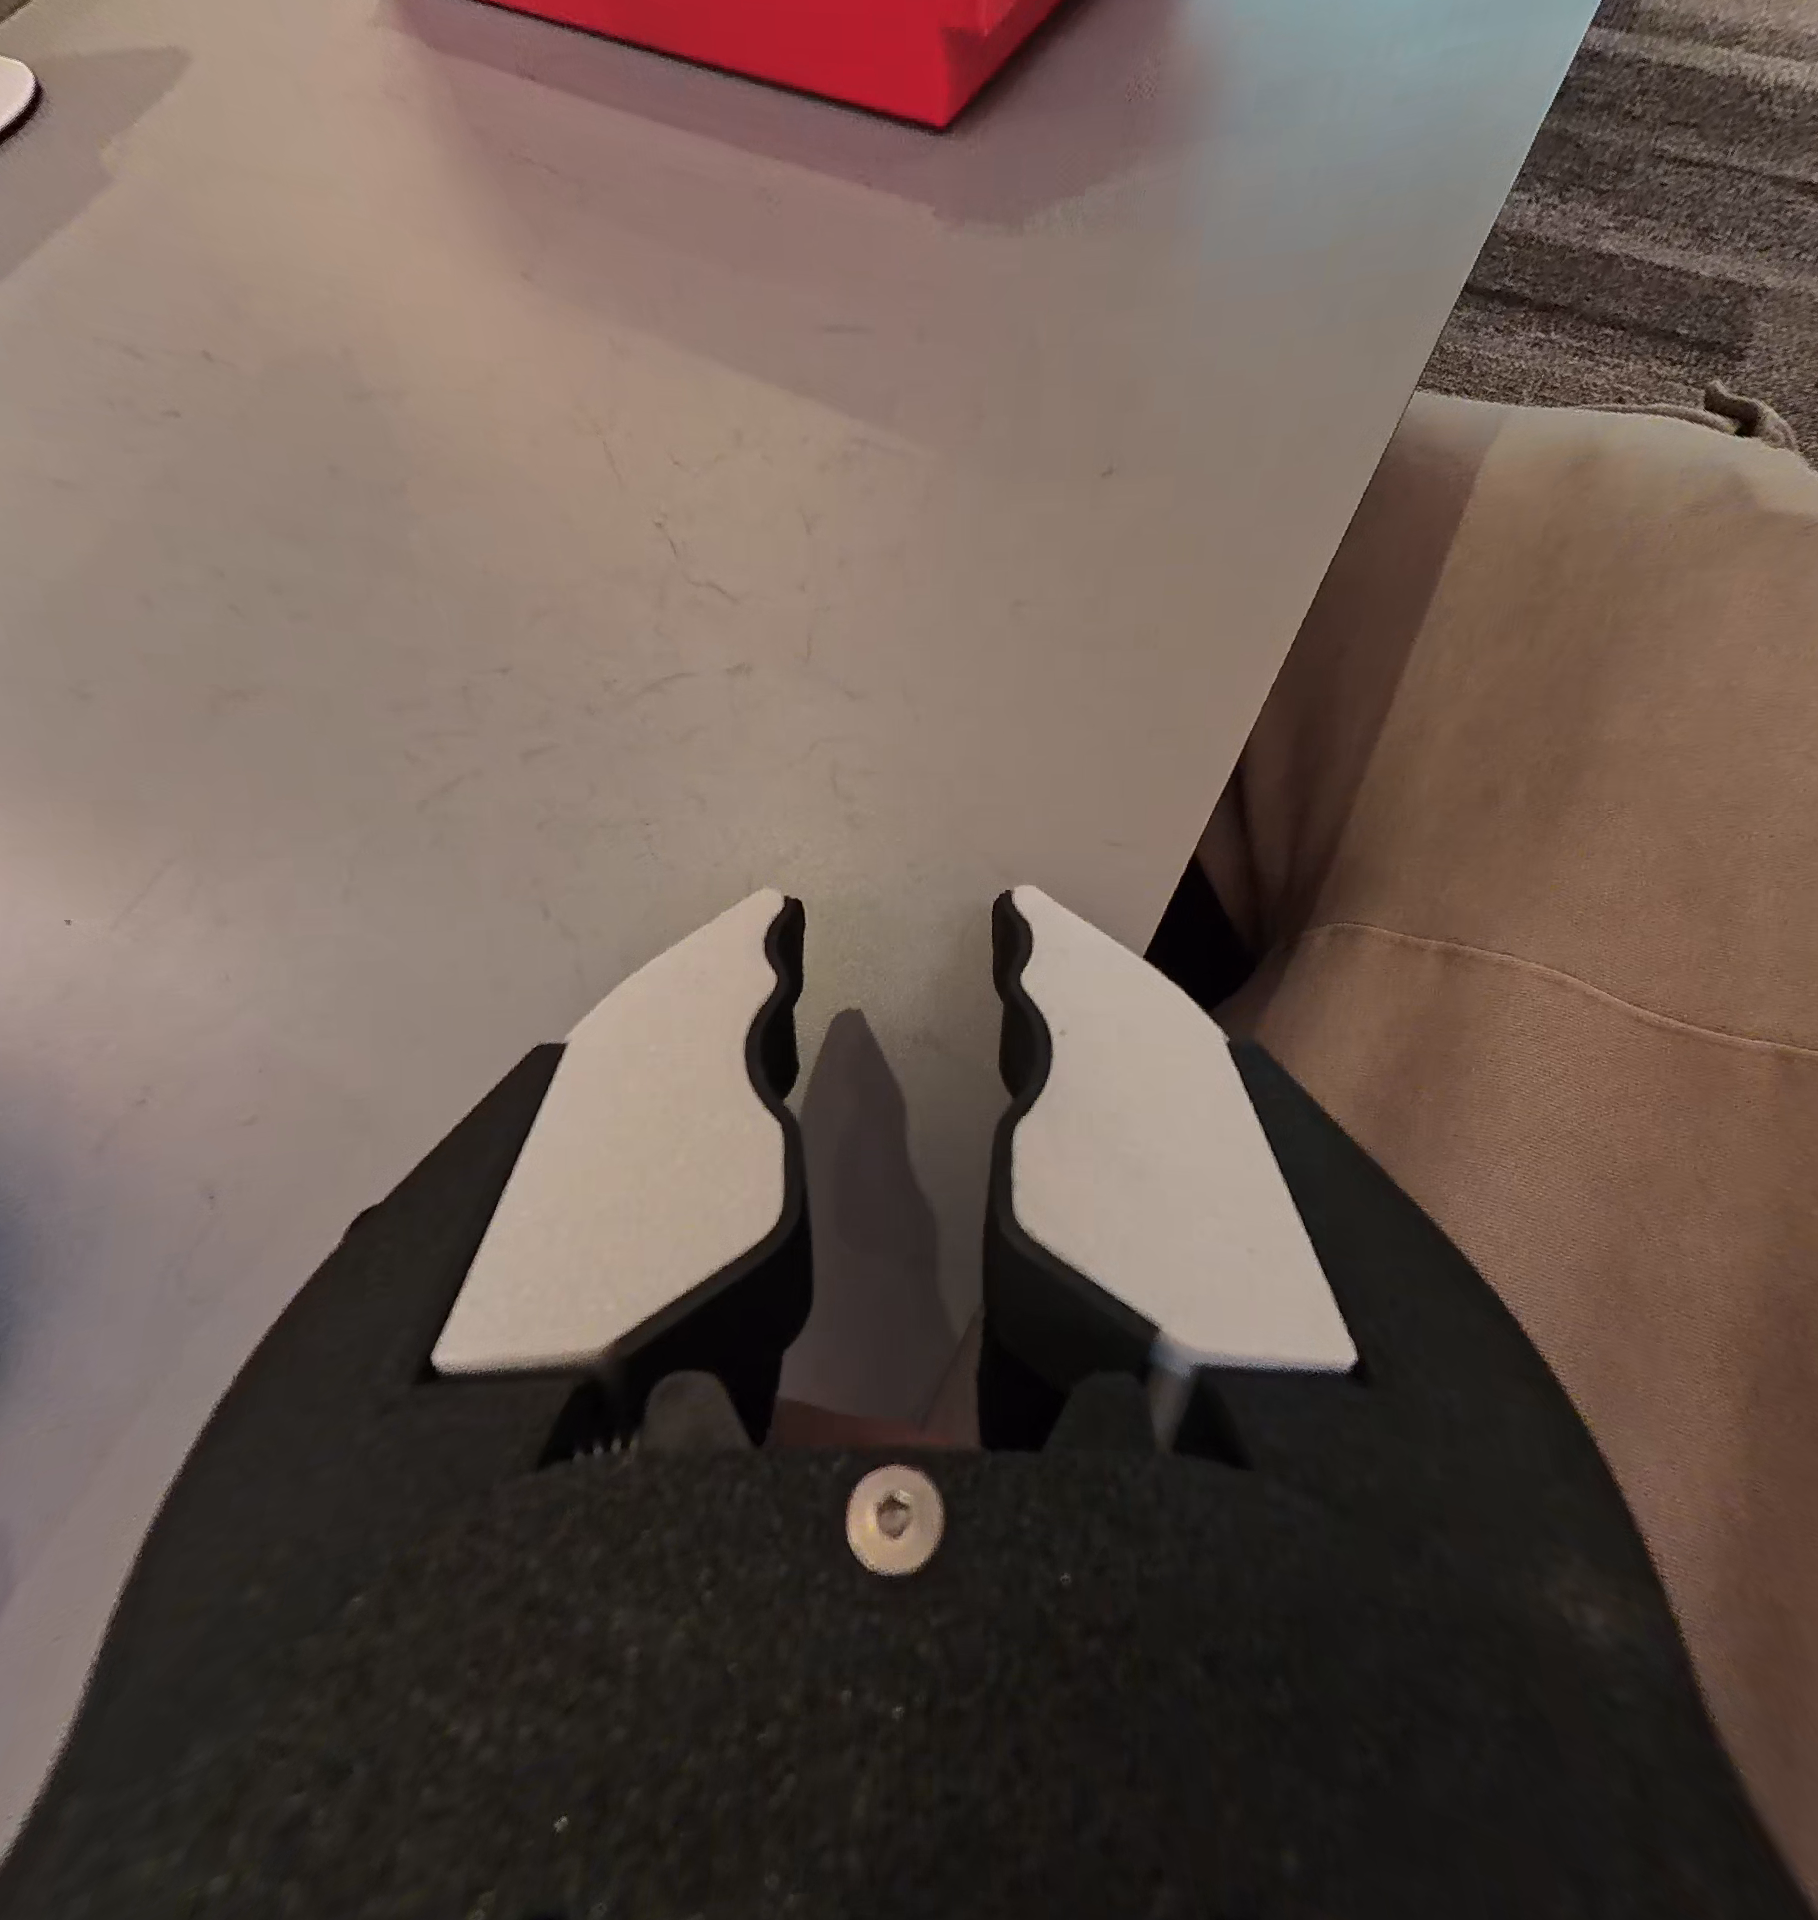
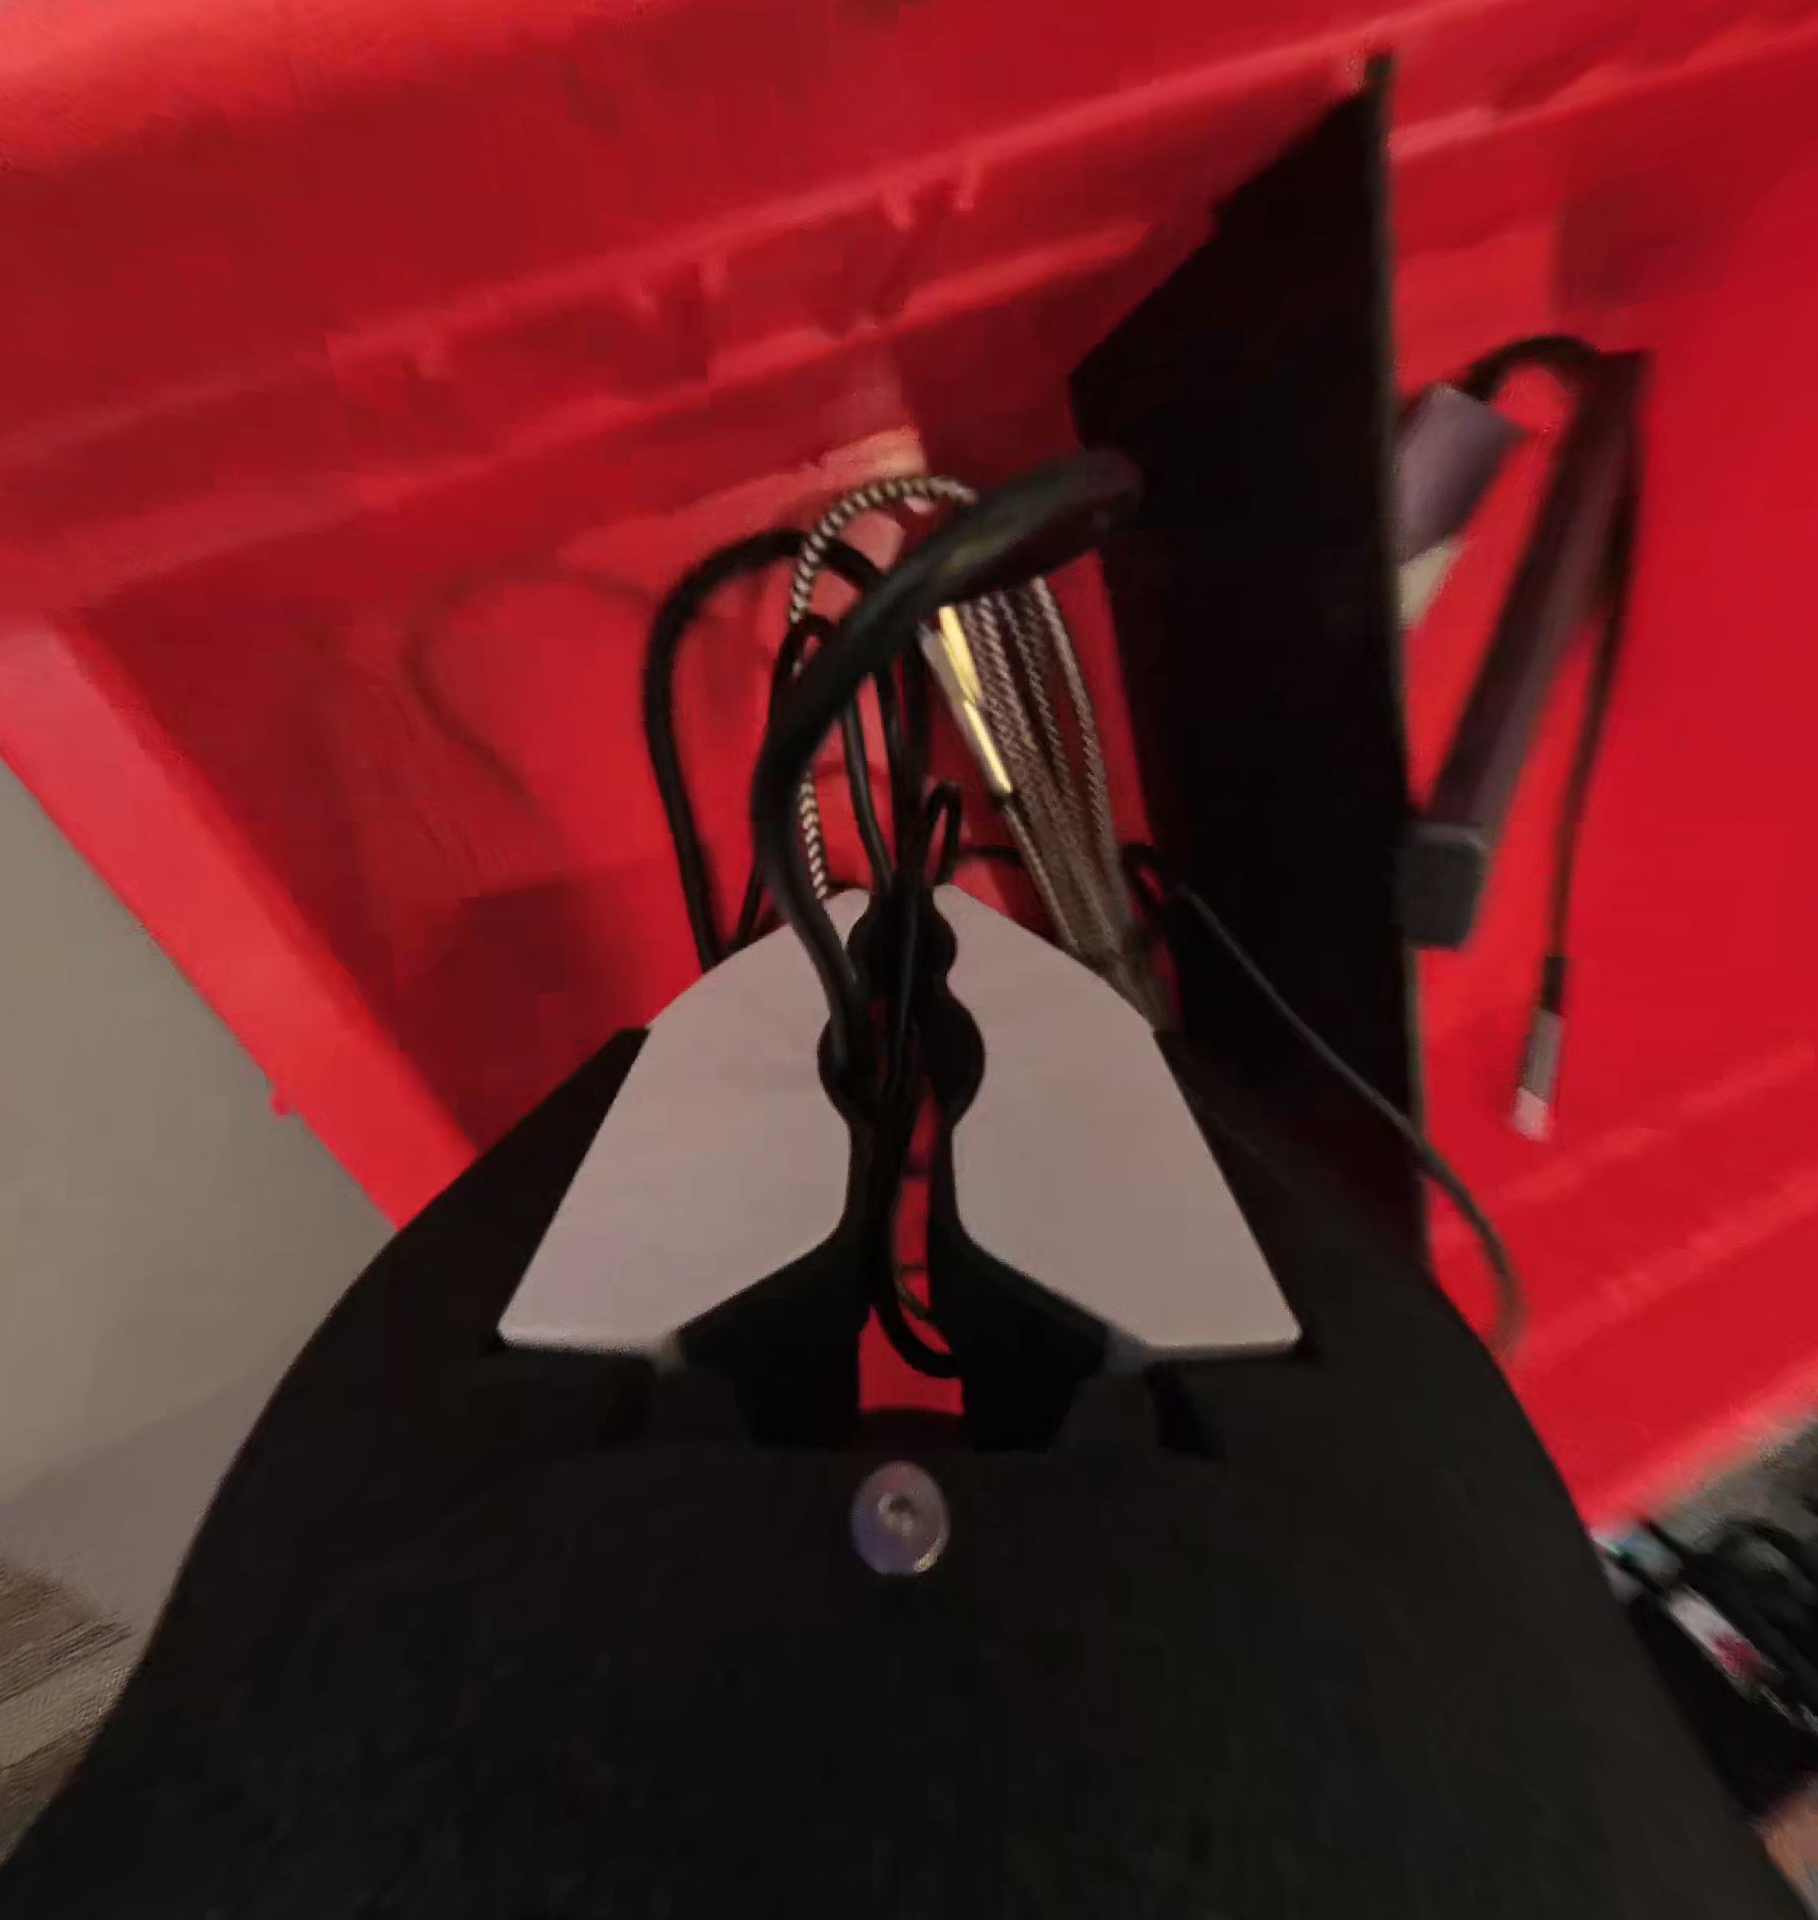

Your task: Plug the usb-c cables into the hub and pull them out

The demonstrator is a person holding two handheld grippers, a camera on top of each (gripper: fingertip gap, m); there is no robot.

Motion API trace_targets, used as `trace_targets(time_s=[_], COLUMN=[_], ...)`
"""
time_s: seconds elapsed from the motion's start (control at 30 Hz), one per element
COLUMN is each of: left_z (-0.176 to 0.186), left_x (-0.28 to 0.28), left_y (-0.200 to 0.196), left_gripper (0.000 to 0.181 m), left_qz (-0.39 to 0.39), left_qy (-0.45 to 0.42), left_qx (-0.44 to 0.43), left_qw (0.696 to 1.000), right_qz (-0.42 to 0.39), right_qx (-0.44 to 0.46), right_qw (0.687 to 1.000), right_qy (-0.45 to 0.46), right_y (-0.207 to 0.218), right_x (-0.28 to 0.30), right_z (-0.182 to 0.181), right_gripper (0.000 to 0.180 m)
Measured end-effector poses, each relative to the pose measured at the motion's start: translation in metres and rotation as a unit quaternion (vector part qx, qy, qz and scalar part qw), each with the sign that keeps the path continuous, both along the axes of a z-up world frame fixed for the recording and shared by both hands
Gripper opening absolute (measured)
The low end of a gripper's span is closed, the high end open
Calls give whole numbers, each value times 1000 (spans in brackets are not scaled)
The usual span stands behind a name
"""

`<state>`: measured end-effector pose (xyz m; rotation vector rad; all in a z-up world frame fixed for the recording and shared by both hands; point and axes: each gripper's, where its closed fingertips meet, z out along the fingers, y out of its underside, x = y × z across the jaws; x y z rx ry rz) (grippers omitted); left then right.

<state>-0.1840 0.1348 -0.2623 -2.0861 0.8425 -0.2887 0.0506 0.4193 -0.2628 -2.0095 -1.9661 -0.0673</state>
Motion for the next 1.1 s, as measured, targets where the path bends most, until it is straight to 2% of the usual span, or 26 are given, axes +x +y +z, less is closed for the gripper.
trace_targets(time_s=[0.03, 0.1, 0.27, 0.4, 0.5, 0.57, 0.63, 0.7, 0.77, 0.8, 0.87, 0.93, 0.97, 1.03, 1.07, 1.1], left_z=[0, -1, -1, -1, -2, -3, 2, 20, 51, 71, 101, 114, 114, 105, 100, 97], left_x=[0, -1, -1, 0, 1, 1, -1, -8, -24, -37, -71, -102, -118, -150, -162, -173], left_y=[0, 1, 1, -1, -1, -1, 2, 8, 17, 20, 18, 5, -1, -13, -18, -21], left_gripper=[34, 34, 34, 35, 35, 35, 35, 36, 38, 39, 43, 39, 40, 47, 48, 46], left_qz=[0, 1, 1, -2, -6, -6, 2, 27, 79, 118, 197, 254, 283, 349, 371, 389], left_qy=[0, 1, 1, 4, 3, 7, 6, -14, -50, -75, -116, -131, -133, -133, -135, -132], left_qx=[0, -1, -1, -1, -4, -3, 7, 43, 107, 146, 206, 235, 240, 239, 239, 235], left_qw=[1000, 1000, 1000, 1000, 1000, 1000, 1000, 999, 990, 979, 952, 929, 919, 896, 887, 881], right_qz=[-5, -14, -49, -77, -77, -95, -113, -128, -162, -180, -224, -298, -334, -397, -406, -405], right_qx=[-34, -81, -163, -168, -110, -27, 58, 169, 253, 271, 262, 202, 172, 172, 188, 198], right_qw=[999, 997, 985, 981, 989, 992, 984, 955, 902, 877, 840, 806, 788, 740, 727, 728], right_qy=[2, 0, 34, 61, 66, 75, 123, 209, 310, 354, 418, 469, 488, 514, 520, 517], right_y=[-4, -6, -9, -13, -15, -5, -2, -5, -22, -35, -65, -95, -108, -123, -128, -132], right_x=[-4, -7, -10, 3, 21, 35, 38, 37, 40, 42, 44, 44, 43, 51, 54, 53], right_z=[-8, -21, -16, 23, 61, 90, 124, 162, 190, 192, 172, 131, 110, 81, 73, 68], right_gripper=[5, 5, 8, 40, 48, 47, 40, 39, 38, 40, 52, 50, 53, 57, 54, 54])
